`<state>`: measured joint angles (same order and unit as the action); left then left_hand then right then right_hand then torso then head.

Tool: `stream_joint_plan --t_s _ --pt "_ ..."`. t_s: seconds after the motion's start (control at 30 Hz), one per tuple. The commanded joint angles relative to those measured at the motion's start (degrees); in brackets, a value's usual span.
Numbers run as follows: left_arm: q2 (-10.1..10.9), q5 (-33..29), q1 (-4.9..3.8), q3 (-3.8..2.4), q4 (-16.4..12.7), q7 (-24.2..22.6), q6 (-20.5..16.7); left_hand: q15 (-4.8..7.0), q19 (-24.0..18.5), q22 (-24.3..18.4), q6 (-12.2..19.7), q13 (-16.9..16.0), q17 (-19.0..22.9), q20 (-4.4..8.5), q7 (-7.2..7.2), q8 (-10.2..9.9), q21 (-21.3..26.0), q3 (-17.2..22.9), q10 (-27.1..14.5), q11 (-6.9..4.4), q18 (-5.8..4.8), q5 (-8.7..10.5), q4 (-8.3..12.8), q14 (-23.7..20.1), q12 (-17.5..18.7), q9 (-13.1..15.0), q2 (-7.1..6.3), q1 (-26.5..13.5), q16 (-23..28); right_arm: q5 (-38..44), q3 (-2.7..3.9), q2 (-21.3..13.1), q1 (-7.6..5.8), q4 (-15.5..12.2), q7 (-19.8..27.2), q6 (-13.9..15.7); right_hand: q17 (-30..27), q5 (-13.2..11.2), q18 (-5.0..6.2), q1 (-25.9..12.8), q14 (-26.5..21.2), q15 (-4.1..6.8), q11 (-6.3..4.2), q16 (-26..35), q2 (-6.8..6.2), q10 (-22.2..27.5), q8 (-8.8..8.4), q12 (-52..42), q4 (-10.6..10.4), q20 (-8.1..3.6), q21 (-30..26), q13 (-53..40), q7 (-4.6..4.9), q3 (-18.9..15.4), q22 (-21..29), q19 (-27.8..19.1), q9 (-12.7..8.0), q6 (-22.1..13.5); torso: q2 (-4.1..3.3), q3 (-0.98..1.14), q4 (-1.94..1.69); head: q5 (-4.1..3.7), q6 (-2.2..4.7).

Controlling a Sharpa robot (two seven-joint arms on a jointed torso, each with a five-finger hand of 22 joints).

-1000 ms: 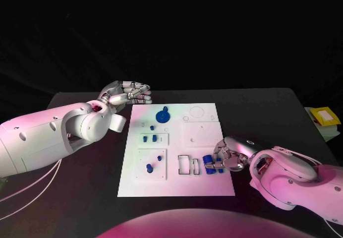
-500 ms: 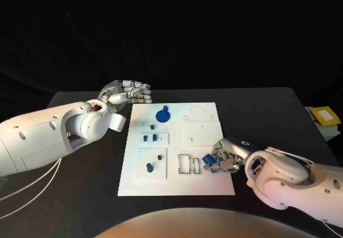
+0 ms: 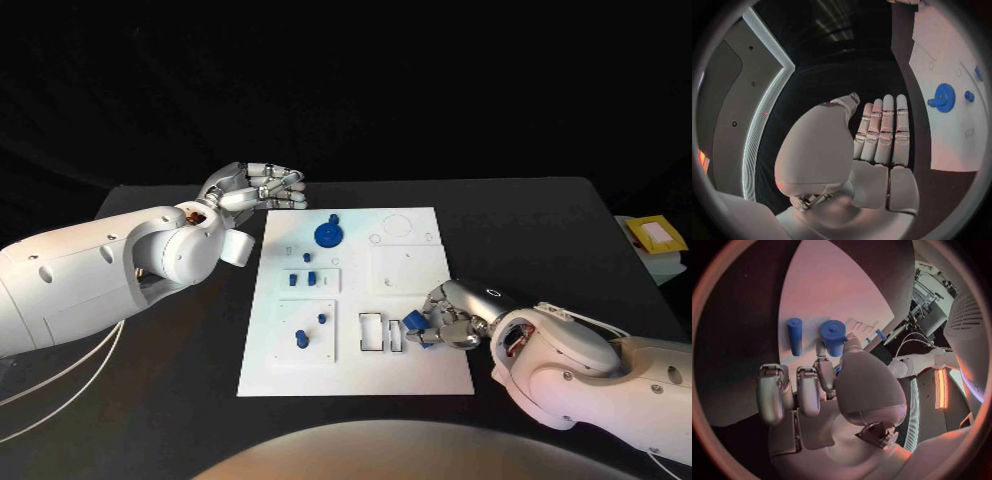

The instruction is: Assemble the parts on the task board

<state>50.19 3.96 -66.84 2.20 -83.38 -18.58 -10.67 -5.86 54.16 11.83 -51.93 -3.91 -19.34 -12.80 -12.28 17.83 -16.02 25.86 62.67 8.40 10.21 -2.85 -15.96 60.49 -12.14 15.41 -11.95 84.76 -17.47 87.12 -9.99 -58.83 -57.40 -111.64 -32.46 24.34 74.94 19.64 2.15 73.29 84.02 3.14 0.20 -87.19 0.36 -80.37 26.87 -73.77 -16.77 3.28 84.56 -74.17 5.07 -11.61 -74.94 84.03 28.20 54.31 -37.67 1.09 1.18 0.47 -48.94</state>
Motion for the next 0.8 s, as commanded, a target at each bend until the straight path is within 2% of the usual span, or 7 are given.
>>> stream_joint_plan --t_s 0.03,0.17,0.27,0.5,0.67,0.8 --pt "-0.16 -0.08 -0.03 -0.04 0.01 -0.29 0.99 -0.17 0.46 -0.06 0.26 -0.07 -0.05 -0.03 -0.04 -0.09 0.37 0.08 -0.22 0.29 0.17 -0.05 -0.22 0.2 0.23 0.08 0.27 -0.08 0.35 -4.75 0.04 -0.16 -0.03 -0.83 1.19 5.64 9.06 0.74 -1.13 0.51 4.8 0.59 -0.45 -0.33 1.83 -0.74 0.64 -0.54 -0.01 -0.56 0.56 -0.26 -1.15 -0.53 -13.74 4.24 0.58 1.85 0.04 -0.02 -0.08 -0.06 0.03" --pt "-0.25 -0.09 -0.03 -0.04 0.19 -0.28 1.03 -0.17 0.46 -0.06 0.26 -0.07 -0.05 -0.03 -0.04 -0.09 0.37 0.08 -0.22 0.29 0.17 -0.05 -0.22 0.2 0.23 0.08 0.27 -0.08 0.35 -7.5 0.09 -0.5 -0.39 -1.97 2.42 8.04 9.25 1.17 -1.17 0.38 4.84 0.78 -0.67 -0.41 2.35 -0.98 0.81 -0.73 -0.06 -0.74 0.75 -0.53 -1.39 -0.75 -13.79 4.29 0.67 2.36 0.05 -0.07 0.03 0.03 0.1" --pt "-0.32 -0.1 -0.03 -0.04 0.28 -0.28 1.04 -0.17 0.46 -0.06 0.26 -0.07 -0.05 -0.03 -0.04 -0.09 0.37 0.08 -0.22 0.29 0.17 -0.05 -0.22 0.2 0.23 0.08 0.27 -0.08 0.35 -9.4 0.13 -0.55 -0.83 -2.85 3.03 8.66 9.37 1.26 -1.18 0.37 4.86 0.84 -0.74 -0.47 2.48 -1.03 0.89 -0.75 -0.04 -0.8 0.8 -0.57 -1.48 -0.83 -13.8 4.31 0.71 2.56 0.05 -0.08 0.05 0.04 0.11" --pt "-0.53 -0.12 -0.03 -0.04 0.31 -0.28 1.44 -0.19 0.5 -0.11 0.28 -0.08 -0.12 -0.03 -0.03 -0.09 0.44 0.08 -0.24 0.29 0.17 -0.05 -0.29 0.22 0.23 0.09 0.36 -0.21 0.45 -12.39 0.16 0.84 -1.38 -3.25 3.37 6.21 9.25 1.74 -1.1 0.33 4.84 0.99 -0.91 -0.42 2.86 -1.0 1.06 -0.55 -0.06 -0.94 0.47 -0.46 -1.67 -1.01 -13.7 4.18 0.82 2.91 0.0 -0.07 -0.05 0.02 0.24" --pt "-0.6 -0.13 -0.03 -0.04 0.29 -0.3 1.66 -0.19 0.5 -0.11 0.28 -0.08 -0.12 -0.03 -0.03 -0.09 0.44 0.08 -0.24 0.29 0.17 -0.05 -0.29 0.22 0.23 0.09 0.36 -0.21 0.45 -13.4 0.15 3.09 -1.15 -1.8 3.28 3.57 9.19 1.77 -1.07 0.29 4.82 1.01 -0.91 -0.39 2.88 -0.92 1.05 -0.4 -0.06 -0.96 0.31 -0.33 -1.66 -1.07 -13.66 4.11 0.83 2.89 0.0 -0.13 0.01 0.14 0.13" --pt "-0.67 -0.13 -0.03 -0.04 0.27 -0.29 1.73 -0.19 0.5 -0.11 0.28 -0.08 -0.12 -0.03 -0.03 -0.09 0.44 0.08 -0.24 0.29 0.17 -0.05 -0.29 0.22 0.23 0.09 0.36 -0.21 0.45 -13.64 0.15 4.57 -0.81 -0.91 3.07 2.73 9.12 1.51 -1.02 -0.07 4.8 1.03 -0.9 -0.36 2.8 -0.85 1.03 -0.25 -0.07 -1.02 0.07 -0.28 -1.62 -1.51 -13.59 4.02 0.89 2.8 -0.04 -0.02 -0.04 0.35 0.17"
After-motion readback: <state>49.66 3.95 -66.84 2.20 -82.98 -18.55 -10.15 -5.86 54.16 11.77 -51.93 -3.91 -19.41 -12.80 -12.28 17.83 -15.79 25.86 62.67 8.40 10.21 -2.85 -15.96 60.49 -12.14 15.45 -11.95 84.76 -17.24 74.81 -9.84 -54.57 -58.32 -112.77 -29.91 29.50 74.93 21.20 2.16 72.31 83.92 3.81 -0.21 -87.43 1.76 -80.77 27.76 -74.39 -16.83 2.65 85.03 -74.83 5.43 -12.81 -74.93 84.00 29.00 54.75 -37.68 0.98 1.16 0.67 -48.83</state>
